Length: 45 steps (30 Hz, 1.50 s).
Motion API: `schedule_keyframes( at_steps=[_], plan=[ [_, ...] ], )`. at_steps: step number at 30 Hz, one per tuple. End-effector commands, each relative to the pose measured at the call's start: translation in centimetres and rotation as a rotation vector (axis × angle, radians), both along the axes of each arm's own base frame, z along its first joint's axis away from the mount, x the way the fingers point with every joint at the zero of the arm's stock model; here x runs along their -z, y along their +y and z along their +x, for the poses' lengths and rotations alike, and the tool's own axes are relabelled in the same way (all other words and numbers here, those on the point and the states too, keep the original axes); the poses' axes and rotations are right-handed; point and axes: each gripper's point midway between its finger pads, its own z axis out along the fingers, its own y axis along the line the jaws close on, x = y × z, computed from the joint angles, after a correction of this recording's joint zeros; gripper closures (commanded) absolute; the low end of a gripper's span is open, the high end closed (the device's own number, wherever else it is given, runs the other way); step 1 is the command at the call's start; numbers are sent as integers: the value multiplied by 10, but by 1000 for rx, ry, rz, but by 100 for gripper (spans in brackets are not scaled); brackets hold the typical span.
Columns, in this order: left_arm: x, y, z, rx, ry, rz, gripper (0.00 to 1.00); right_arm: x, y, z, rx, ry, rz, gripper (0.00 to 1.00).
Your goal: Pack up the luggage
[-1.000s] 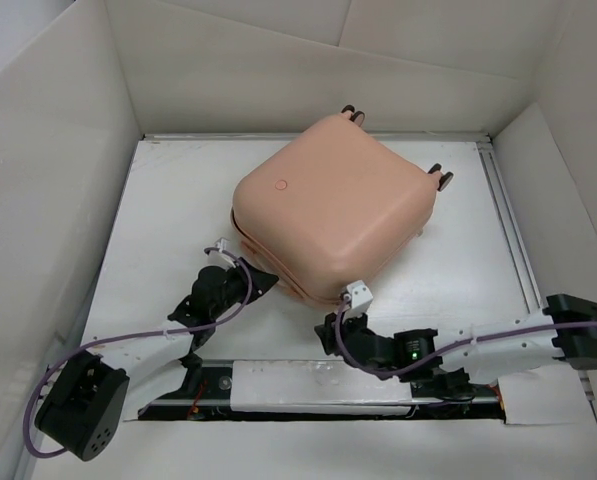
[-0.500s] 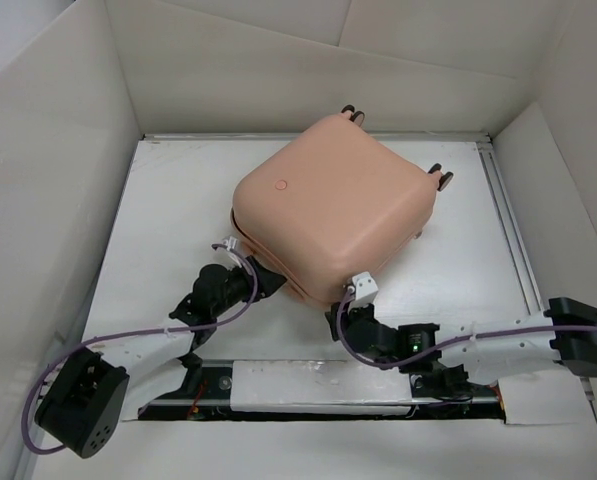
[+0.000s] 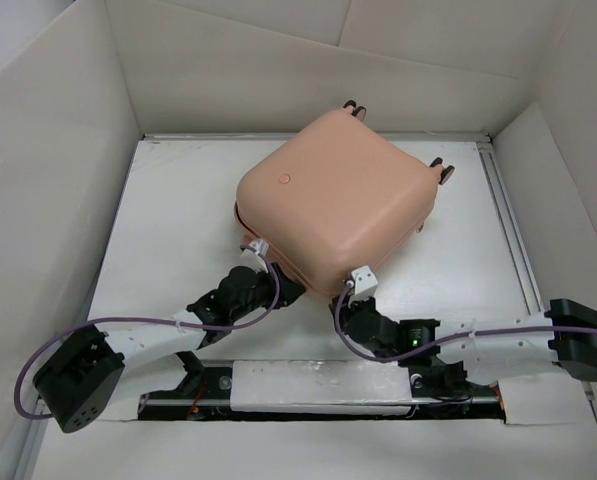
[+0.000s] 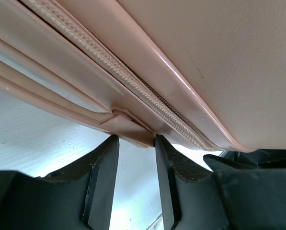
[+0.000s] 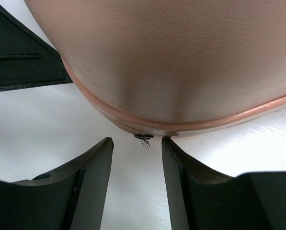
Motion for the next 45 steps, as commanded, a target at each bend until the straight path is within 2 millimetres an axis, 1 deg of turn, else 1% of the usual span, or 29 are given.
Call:
schedule_keyframes(
  at_steps=[1,3,4,5,7,8,10,12,14,15,20,21,22,24,25,26,28,29,30,32,34,35,36,38,41,42,43,44,45],
  plan=[
    [-38,-5,25,-79,-105,-74,69,-33,-1,20,86,-82,125,48],
    [-36,-2,29,-111,-101,-66,69,-41,4,24,72,-92,157,54],
    [-36,-1,31,-121,-104,-64,67,-39,4,27,69,-94,146,57],
    [-36,0,32,-134,-101,-67,65,-38,5,30,78,-96,150,62],
    [-36,2,35,-153,-106,-62,59,-36,7,30,78,-95,147,68],
    [-34,4,35,-162,-109,-60,53,-39,8,31,76,-102,156,73],
    [-36,6,36,-175,-112,-77,49,-40,12,32,76,-104,163,79],
    [-35,9,36,-192,-109,-82,48,-48,16,33,75,-115,186,87],
    [-34,14,39,-220,-108,-85,48,-48,16,33,75,-115,187,91],
    [-38,19,46,-248,-111,-102,48,-50,17,33,75,-117,195,96],
    [-35,37,60,-366,-119,-106,48,-56,13,29,80,-114,240,100],
    [-40,36,61,-366,-130,-121,48,-51,12,29,83,-107,239,100],
    [-37,36,61,-369,-118,-119,48,-51,9,28,83,-108,242,100],
    [-44,33,67,-378,-126,-125,48,-54,11,25,76,-105,260,100],
    [-38,33,69,-389,-113,-100,48,-52,10,22,67,-102,253,100],
    [-43,30,73,-393,-112,-114,48,-54,10,22,69,-100,269,100],
    [-40,29,77,-403,-101,-92,52,-55,10,20,69,-102,269,100],
    [-32,30,79,-412,-84,-62,58,-56,11,17,58,-100,270,100],
    [-35,26,82,-416,-78,-68,61,-56,11,17,60,-96,278,100],
    [-29,24,84,-416,-65,-49,66,-56,13,14,51,-95,278,100],
    [-27,23,85,-419,-60,-56,72,-51,15,11,43,-85,267,100],
    [-36,19,87,-408,-78,-90,76,-51,17,8,31,-83,267,100],
    [-33,17,86,-399,-76,-93,83,-46,20,6,23,-71,265,100],
    [-35,13,86,-385,-79,-107,100,-46,37,-6,-35,-47,269,100],
    [-39,6,87,-359,-88,-136,100,-44,61,-21,-95,-33,257,100],
    [-43,5,88,-358,-98,-150,100,-45,75,-37,-148,-23,256,100],
    [-41,4,85,-345,-98,-157,100,-60,91,-44,-173,-28,274,100],
    [-38,4,82,-339,-89,-170,100,-51,101,-51,-199,-28,219,100],
    [-45,1,82,-327,-101,-193,100,-54,113,-65,-240,-32,205,100]
  ],
)
